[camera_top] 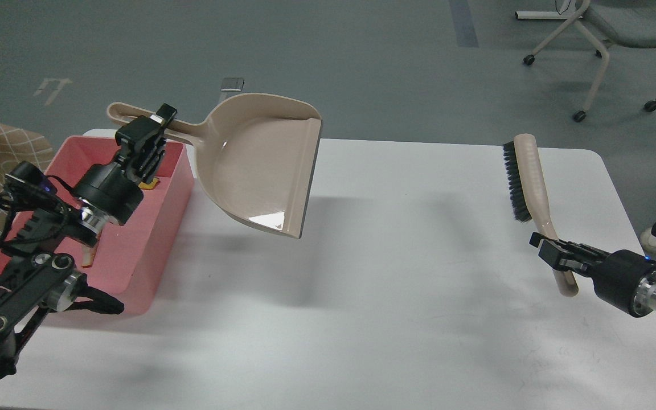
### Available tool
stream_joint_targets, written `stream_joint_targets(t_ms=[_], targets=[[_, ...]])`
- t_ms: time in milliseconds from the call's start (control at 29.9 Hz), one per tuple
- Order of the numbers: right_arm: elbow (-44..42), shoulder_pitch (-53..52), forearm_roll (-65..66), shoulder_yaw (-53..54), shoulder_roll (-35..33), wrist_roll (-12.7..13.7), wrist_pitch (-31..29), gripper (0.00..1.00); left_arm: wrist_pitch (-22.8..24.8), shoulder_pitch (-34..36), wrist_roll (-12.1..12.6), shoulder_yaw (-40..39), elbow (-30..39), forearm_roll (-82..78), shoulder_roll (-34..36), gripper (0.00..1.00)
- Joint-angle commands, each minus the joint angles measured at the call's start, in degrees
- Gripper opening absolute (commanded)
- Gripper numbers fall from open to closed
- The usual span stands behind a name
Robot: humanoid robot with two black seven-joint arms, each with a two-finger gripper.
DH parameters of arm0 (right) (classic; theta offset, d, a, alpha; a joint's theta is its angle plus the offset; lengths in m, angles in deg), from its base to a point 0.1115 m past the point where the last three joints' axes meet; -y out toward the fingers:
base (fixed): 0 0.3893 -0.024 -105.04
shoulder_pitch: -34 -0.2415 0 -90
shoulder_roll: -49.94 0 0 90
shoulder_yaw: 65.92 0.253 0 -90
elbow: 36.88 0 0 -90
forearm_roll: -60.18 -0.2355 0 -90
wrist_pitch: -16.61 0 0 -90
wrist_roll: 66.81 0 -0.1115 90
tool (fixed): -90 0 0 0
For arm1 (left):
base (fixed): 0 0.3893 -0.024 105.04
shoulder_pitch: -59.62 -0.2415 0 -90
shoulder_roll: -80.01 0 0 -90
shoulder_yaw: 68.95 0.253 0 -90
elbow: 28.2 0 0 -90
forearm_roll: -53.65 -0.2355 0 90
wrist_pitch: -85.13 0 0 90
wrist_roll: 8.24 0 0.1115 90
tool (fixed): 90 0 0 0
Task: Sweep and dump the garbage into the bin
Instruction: 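Carry the empty dustpan back and lower it onto the table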
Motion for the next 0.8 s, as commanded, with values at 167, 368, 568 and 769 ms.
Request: stream_joint_targets(t_ms=[167,368,568,769], targets=[[1.2,4.9,-0.4,0.7,-0.6,0.0,0.0,0.15,-5.7,3.4,0.6,11.1,-0.6,-0.1,-3.0,0.07],[1.1,6.4,-0.4,1.6,-0.3,0.0,0.0,0.15,-6.8,3.6,2.8,12.5,-0.3,-0.1,-6.5,0.08],[1.1,6.3,-0.4,1.9,0.1,0.0,0.0,0.15,-8.3,3.8,3.6,13.2,-0.3,-0.6,-9.6,0.08],[1.2,6.4,-0.4,1.9,0.2,0.1,0.0,0.15,-9.5,4.5,5.5,13.7,-1.8,-0.7,-13.0,0.09]])
